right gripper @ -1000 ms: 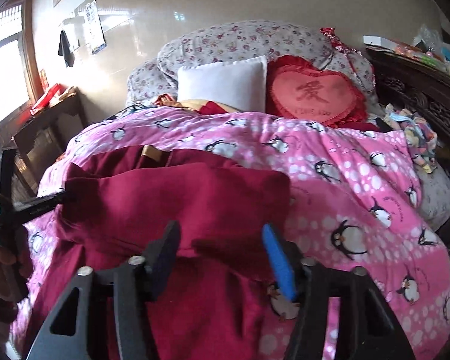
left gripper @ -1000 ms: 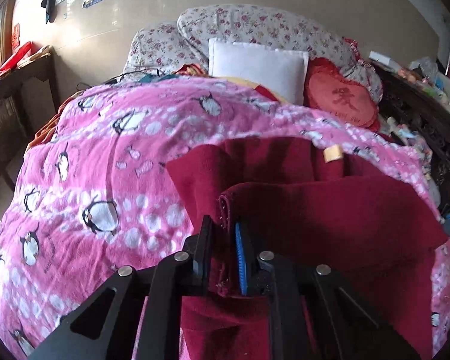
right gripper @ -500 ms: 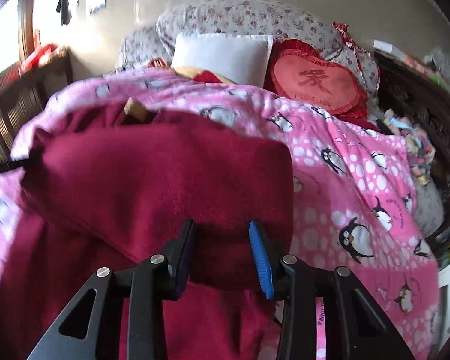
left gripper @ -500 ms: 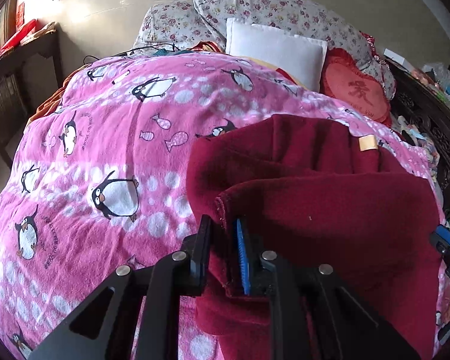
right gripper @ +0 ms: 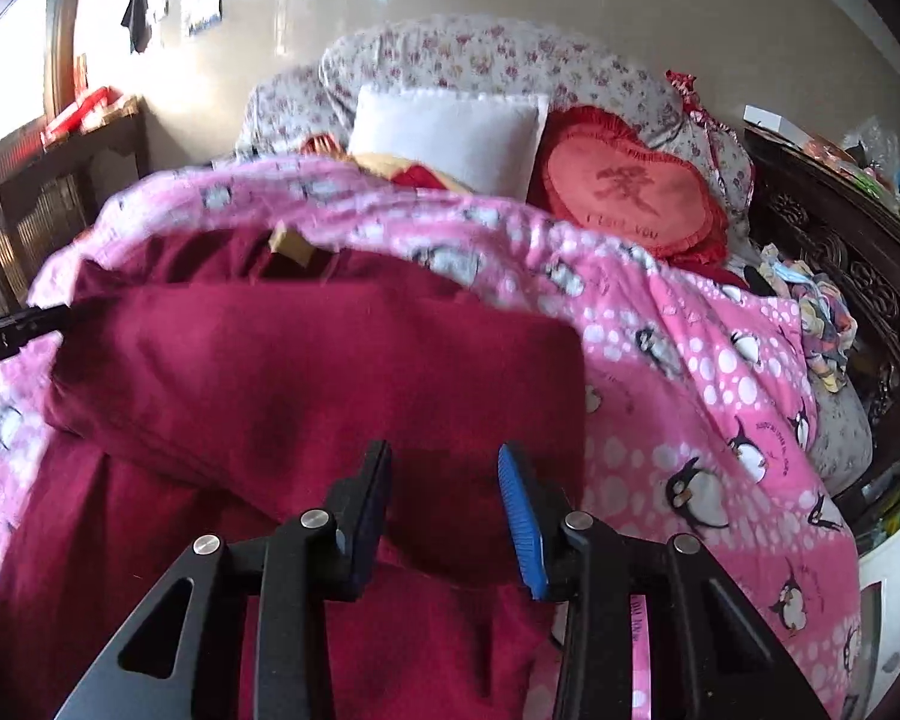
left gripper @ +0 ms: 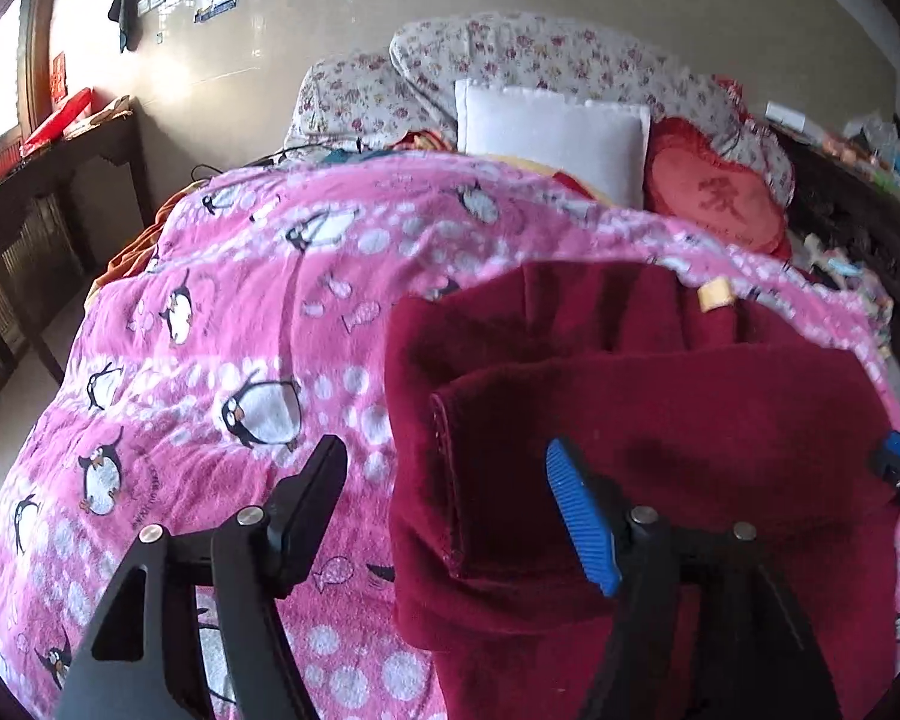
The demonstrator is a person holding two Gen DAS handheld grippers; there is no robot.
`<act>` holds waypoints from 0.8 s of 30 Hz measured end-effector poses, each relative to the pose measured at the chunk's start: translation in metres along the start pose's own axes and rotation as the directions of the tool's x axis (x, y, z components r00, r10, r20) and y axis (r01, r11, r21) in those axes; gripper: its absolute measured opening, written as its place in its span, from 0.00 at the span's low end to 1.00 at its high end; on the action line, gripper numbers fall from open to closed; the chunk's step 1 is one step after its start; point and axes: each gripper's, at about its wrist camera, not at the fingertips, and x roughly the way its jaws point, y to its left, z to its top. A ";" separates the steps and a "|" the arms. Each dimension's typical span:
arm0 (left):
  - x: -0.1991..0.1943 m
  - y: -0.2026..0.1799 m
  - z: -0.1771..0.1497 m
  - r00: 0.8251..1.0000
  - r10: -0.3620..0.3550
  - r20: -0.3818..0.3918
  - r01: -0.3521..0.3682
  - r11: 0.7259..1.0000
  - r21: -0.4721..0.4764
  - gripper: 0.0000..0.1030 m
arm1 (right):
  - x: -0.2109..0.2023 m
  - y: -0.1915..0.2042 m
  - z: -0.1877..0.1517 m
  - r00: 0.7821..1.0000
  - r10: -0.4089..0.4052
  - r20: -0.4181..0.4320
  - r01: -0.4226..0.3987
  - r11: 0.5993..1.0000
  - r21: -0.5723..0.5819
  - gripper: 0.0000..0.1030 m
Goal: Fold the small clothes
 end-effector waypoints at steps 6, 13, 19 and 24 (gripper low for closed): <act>0.032 0.005 -0.007 0.998 0.009 -0.068 -0.012 0.999 -0.035 0.68 | 0.004 0.001 -0.005 1.000 -0.019 0.013 0.019 1.000 -0.012 0.40; 0.001 0.007 -0.007 0.998 -0.016 -0.053 0.015 1.000 -0.028 0.68 | -0.020 -0.008 -0.007 0.999 0.041 0.027 -0.043 0.998 0.054 0.40; -0.034 0.010 -0.017 0.996 -0.078 -0.047 0.076 0.996 -0.050 0.75 | -0.041 -0.003 -0.011 0.998 0.050 0.039 -0.052 0.997 0.050 0.40; -0.058 0.007 -0.031 0.994 -0.096 -0.044 0.095 0.995 -0.029 0.76 | -0.058 0.002 -0.018 0.998 0.052 0.041 -0.053 0.998 0.032 0.40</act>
